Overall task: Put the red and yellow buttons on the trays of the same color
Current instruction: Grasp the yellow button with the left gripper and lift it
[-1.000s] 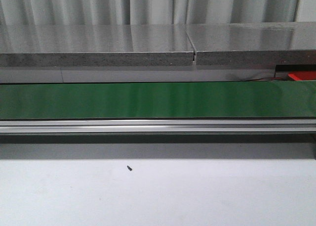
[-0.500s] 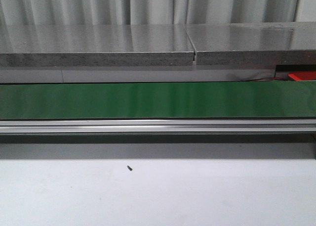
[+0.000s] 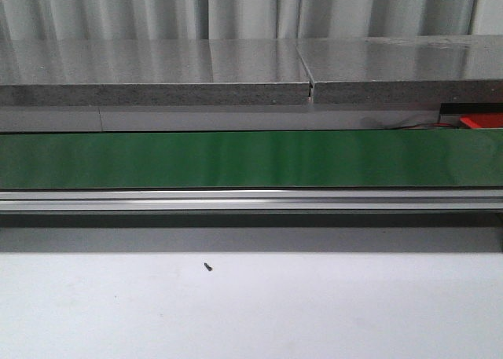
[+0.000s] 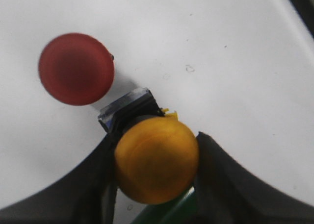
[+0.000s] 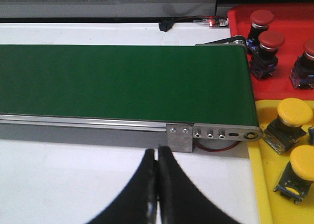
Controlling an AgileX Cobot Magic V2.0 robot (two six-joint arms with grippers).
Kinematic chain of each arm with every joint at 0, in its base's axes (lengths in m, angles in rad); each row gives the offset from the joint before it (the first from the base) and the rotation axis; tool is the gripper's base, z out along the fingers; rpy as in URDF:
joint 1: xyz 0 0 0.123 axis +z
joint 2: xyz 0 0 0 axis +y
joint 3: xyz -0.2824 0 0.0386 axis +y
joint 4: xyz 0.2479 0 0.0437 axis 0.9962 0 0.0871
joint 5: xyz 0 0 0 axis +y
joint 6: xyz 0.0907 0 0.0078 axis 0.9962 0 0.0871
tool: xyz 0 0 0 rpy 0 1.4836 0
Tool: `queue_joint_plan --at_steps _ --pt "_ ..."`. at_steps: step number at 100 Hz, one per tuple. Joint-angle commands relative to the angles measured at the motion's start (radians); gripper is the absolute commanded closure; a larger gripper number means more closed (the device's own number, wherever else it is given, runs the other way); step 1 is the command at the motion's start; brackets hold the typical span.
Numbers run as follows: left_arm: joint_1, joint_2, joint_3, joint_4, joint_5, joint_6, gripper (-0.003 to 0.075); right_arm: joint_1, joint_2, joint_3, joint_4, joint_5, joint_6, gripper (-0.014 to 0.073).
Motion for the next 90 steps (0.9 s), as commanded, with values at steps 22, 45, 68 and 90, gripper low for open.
queue_joint_plan --at_steps 22,45,68,90 --pt "-0.024 -0.276 0.013 0.027 0.03 0.076 0.0729 -0.002 0.001 -0.024 0.005 -0.075 -0.01 0.0661" --pt "-0.071 -0.423 0.181 0.026 -0.017 0.112 0.0729 -0.002 0.001 -0.024 0.005 -0.075 -0.01 0.0661" --pt "-0.096 -0.46 0.268 -0.022 0.013 0.121 0.0729 -0.002 0.001 -0.024 0.005 -0.075 -0.01 0.0661" --pt "-0.109 -0.437 0.311 -0.054 0.026 0.121 0.0729 -0.002 0.001 -0.024 0.005 -0.075 -0.01 0.0661"
